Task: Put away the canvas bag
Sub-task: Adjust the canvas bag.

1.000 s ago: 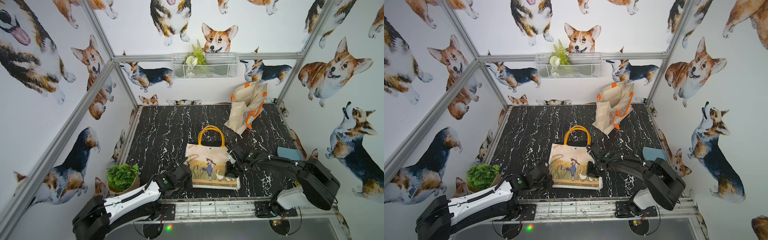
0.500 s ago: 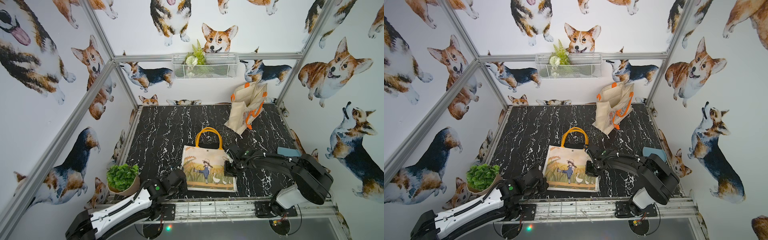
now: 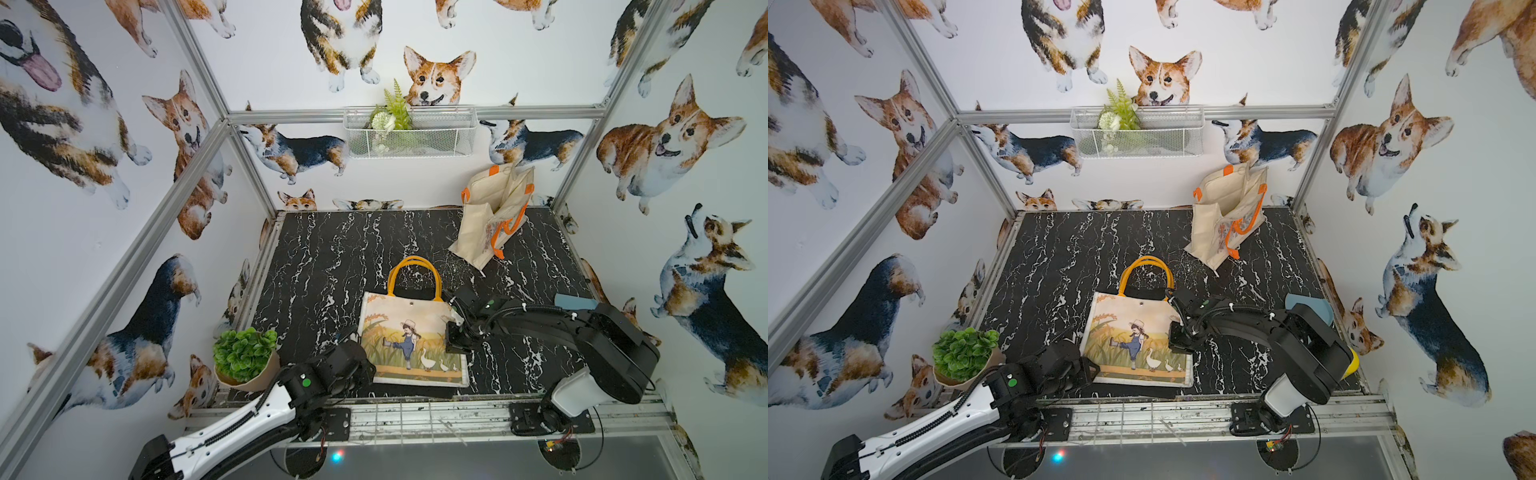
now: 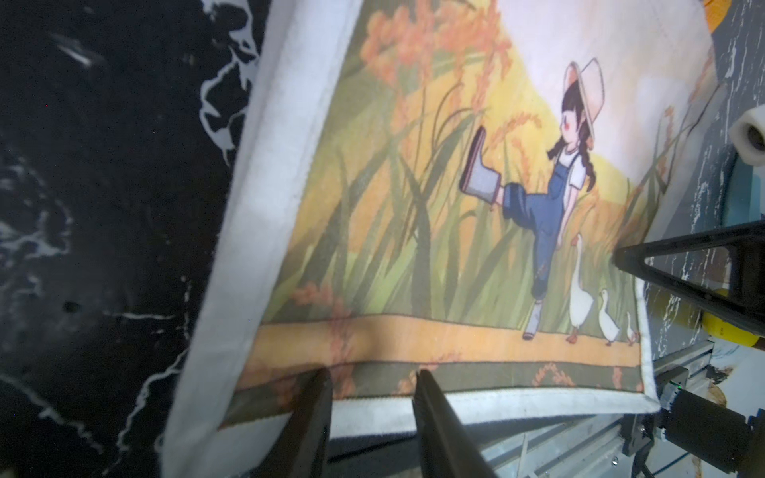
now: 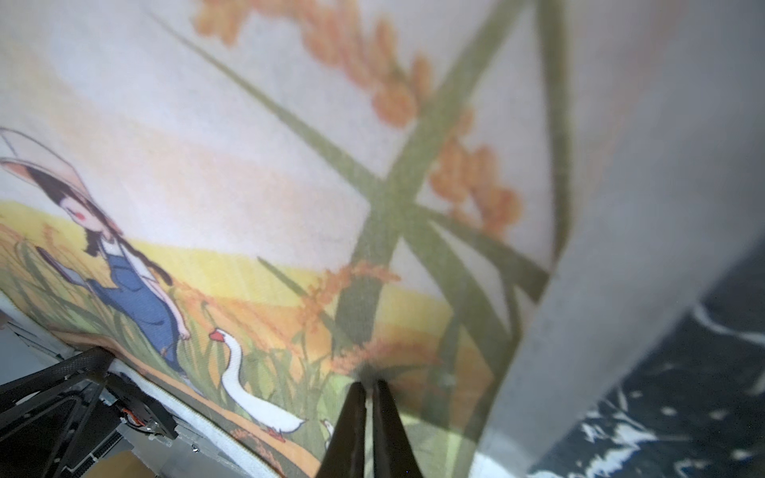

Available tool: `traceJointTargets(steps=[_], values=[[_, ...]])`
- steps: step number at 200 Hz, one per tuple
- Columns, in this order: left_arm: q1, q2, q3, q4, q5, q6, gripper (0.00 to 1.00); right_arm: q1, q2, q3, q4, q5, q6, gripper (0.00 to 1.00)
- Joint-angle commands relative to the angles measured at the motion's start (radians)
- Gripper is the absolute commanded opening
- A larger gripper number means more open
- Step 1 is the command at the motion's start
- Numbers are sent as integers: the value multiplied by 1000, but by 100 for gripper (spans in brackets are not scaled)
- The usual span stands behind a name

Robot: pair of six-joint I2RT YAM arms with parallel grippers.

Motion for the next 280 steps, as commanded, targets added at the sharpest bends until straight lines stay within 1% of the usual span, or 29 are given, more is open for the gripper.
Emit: traceJointTargets(steps=[1, 32, 62, 81, 108, 142, 178, 196, 214, 230, 251, 280], values=[[1, -24, -19, -283, -31, -34, 38, 1, 15, -1, -82, 80, 0, 11], [1, -109, -2, -296, -37, -67, 38, 0, 22, 2, -79, 78, -1, 11], [1, -233, 36, -341, -89, -89, 35, 1, 33, 12, -79, 72, -5, 11], [1, -249, 26, -357, -93, -115, 34, 0, 29, 19, -87, 74, -10, 11], [1, -193, 4, -344, -80, -117, 33, 1, 26, 22, -93, 76, -14, 11], [1, -162, -32, -236, -67, -113, 34, 0, 27, 16, -86, 71, -10, 11], [1, -33, -35, -97, -57, -94, 34, -4, 26, 31, -112, 84, -31, 11], [1, 48, -12, -40, -45, -68, 34, -35, 26, 30, -122, 67, -55, 11], [1, 124, 11, 5, -32, -45, 33, -94, 21, 17, -121, 39, -81, 11], [1, 175, 23, 42, -25, -35, 33, -142, 20, 26, -143, 44, -124, 11], [1, 215, 28, 91, -20, -34, 33, -197, 37, 65, -188, 49, -182, 11], [1, 239, 34, 126, -13, -30, 30, -256, 86, 140, -237, 45, -247, 12]])
